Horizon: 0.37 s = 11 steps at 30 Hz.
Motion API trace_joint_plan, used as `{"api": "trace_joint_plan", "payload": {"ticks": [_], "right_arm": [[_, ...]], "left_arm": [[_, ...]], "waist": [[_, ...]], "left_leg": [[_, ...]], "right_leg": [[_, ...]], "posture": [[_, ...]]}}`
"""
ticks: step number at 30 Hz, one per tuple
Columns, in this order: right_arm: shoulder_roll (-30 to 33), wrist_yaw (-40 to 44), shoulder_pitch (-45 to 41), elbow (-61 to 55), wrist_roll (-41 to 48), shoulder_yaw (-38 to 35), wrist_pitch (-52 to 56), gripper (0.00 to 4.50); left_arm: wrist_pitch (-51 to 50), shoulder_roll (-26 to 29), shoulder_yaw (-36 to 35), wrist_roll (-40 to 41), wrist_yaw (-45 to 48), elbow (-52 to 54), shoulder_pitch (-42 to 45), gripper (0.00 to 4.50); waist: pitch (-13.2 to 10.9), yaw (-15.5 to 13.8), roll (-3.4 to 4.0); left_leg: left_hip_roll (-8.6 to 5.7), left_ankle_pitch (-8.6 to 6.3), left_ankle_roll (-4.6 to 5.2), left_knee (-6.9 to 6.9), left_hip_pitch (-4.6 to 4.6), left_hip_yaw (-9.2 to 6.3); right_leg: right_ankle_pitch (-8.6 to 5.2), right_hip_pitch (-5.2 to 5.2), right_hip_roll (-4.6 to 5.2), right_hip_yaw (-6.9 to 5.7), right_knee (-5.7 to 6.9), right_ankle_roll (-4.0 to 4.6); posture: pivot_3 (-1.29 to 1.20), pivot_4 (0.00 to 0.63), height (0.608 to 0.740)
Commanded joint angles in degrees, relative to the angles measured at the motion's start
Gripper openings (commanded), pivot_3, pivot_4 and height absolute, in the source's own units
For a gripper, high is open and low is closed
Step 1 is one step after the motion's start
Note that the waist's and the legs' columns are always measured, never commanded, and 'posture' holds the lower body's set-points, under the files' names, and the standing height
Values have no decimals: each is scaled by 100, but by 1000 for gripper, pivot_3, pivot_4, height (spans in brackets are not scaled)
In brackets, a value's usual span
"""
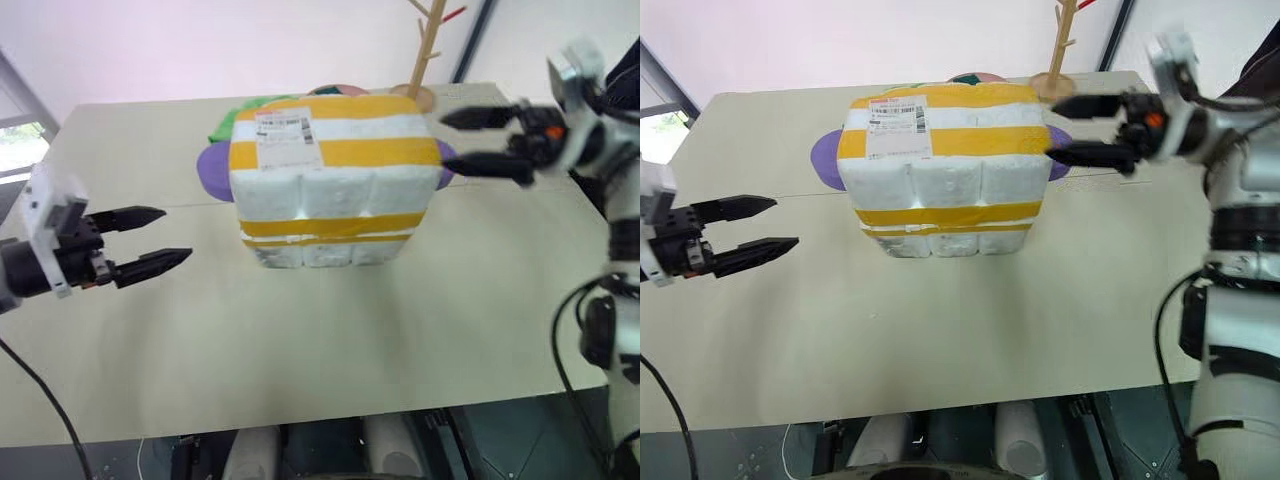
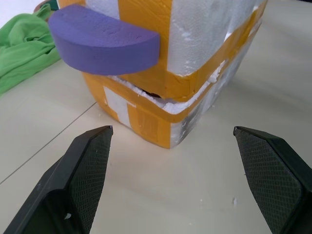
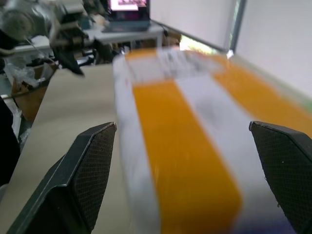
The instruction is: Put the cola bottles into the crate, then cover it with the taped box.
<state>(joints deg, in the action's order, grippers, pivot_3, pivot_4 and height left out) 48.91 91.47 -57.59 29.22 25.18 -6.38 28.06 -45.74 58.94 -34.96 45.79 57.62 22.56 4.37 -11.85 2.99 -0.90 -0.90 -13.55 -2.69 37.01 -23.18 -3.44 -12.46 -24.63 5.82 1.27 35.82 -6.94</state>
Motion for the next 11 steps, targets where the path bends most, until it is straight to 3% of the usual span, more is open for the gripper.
{"api": "trace_joint_plan", "payload": {"ticks": [1, 5, 11], "right_arm": [[533, 103, 396, -421, 319, -214, -288, 4500], [864, 103, 1030, -511, 356, -243, -506, 4500], [720, -53, 1545, -264, 87, -258, -1064, 4500]], "left_arm": [[38, 86, -456, 74, 105, -56, -122, 4148], [56, 88, -578, 33, 139, -111, -249, 4148], [243, 70, -472, -156, 163, -71, -435, 4148]], "waist": [[0, 13, 1], [0, 44, 0], [0, 63, 0]], "left_leg": [[2, 0, 0, 0, 3, 0], [8, 0, 0, 6, 11, 2], [10, 0, 0, 6, 10, 4]], "right_leg": [[-1, 0, 0, 0, 6, 1], [-4, 4, -4, 0, 12, 4], [-4, 5, -5, 2, 12, 6]], "posture": [[0, 150, 740], [0, 150, 740], [0, 150, 740]]}}
